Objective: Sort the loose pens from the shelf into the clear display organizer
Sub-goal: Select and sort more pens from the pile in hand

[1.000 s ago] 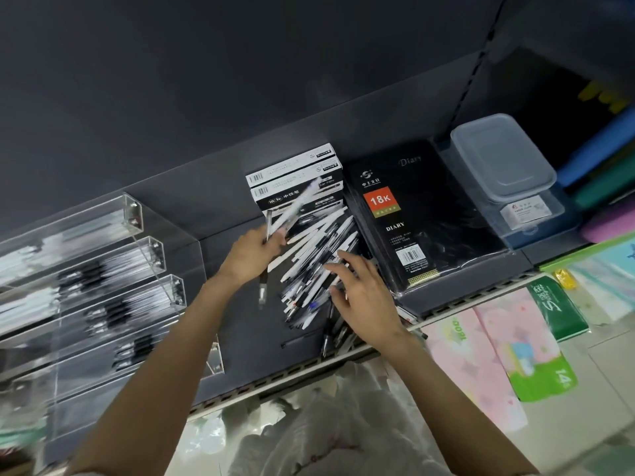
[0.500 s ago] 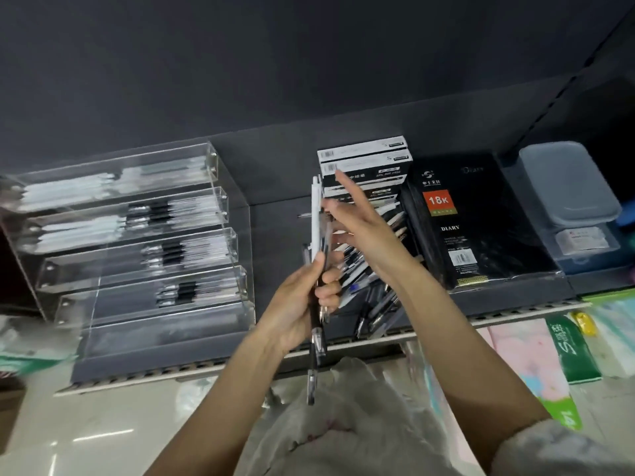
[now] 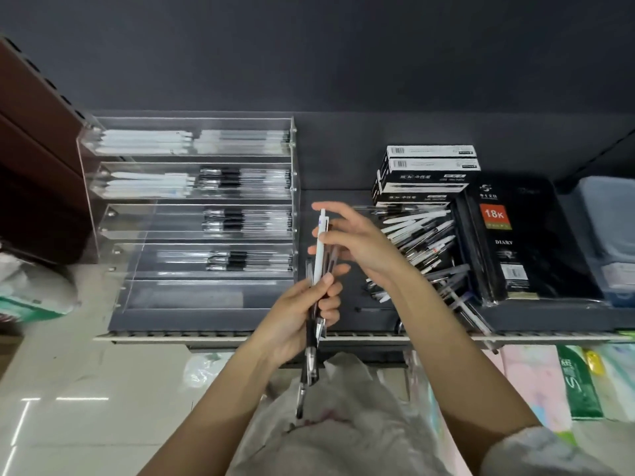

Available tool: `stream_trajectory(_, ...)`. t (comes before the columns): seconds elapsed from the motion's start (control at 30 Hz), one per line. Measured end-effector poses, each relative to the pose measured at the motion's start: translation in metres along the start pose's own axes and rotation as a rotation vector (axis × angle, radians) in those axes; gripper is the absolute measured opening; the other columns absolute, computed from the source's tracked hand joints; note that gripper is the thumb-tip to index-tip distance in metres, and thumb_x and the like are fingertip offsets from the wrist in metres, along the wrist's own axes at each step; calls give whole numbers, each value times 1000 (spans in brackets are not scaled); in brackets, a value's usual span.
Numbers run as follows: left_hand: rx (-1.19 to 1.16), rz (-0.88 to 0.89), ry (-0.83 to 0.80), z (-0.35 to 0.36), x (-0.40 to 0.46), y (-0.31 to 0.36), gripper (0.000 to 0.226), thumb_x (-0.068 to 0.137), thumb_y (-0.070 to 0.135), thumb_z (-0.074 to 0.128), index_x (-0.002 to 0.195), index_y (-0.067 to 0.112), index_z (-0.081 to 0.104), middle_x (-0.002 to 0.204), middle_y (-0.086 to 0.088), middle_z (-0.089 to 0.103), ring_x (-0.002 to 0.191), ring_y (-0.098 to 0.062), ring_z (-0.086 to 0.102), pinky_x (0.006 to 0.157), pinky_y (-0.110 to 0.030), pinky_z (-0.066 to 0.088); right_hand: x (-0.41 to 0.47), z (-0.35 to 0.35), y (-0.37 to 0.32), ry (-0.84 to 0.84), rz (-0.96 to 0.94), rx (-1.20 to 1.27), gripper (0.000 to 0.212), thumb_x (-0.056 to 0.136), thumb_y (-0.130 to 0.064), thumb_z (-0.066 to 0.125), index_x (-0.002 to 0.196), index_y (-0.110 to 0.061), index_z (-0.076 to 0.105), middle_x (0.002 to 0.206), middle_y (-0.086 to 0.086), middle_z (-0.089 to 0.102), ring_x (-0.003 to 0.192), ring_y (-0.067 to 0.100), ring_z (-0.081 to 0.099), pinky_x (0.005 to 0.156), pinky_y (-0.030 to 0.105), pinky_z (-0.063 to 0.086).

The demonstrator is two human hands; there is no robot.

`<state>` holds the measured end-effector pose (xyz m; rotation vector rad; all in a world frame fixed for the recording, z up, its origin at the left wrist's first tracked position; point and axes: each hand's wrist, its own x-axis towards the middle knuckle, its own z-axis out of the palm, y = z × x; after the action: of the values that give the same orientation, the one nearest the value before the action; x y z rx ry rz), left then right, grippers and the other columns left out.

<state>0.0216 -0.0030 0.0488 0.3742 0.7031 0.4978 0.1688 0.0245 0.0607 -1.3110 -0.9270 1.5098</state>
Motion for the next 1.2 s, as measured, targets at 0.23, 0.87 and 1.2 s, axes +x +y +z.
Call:
stream_trajectory(0.23, 47, -43, -27, -11, -12, -9, 35, 84, 19, 53, 115, 3, 59, 65, 3, 46, 48, -2, 39, 45, -13, 37, -10, 6, 5, 73, -130, -494, 20, 93, -19, 57, 114, -19, 57, 80, -2, 65, 65, 2, 58, 65, 17, 45)
stream_trajectory(0.87, 165, -143, -81, -23, -23, -3, 35, 86, 26, 49, 111, 8, 64, 64, 3, 52, 46, -3, 41, 45, -14, 40, -30, 0, 12, -81, -139, -269, 35, 95, -12, 52, 128, -23, 51, 62, -11, 57, 59, 11, 46, 49, 20, 40)
stream_trajectory(1.2, 240, -68, -94, -22, -20, 3, 34, 87, 24, 51, 115, 10, 63, 68, 4, 55, 50, -4, 44, 46, -15, 40, -22, -8, -2, -67, -77, -393, 22, 93, -19, 58, 114, -21, 62, 75, 0, 69, 45, 8, 45, 38, 18, 33)
